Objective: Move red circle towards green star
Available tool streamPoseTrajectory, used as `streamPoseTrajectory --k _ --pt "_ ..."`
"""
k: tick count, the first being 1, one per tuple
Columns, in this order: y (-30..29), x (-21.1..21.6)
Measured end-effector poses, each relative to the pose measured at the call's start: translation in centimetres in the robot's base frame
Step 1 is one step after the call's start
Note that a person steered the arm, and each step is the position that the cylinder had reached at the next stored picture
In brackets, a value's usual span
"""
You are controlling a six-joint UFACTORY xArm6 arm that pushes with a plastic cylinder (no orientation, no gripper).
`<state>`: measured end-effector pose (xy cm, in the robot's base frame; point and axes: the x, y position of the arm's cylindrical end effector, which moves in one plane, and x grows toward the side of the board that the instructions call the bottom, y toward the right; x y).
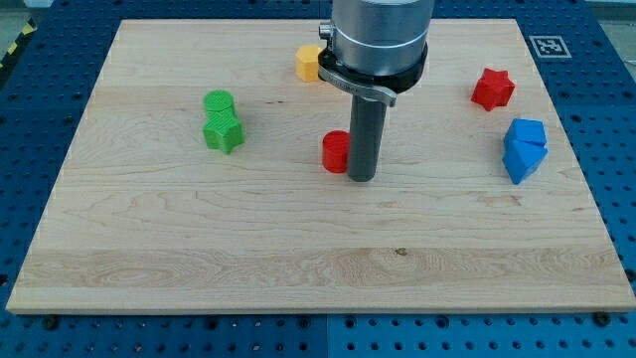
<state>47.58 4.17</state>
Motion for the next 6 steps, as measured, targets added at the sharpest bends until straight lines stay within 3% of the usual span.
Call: streamPoseTrajectory --k 6 --pt "-0.7 -4.9"
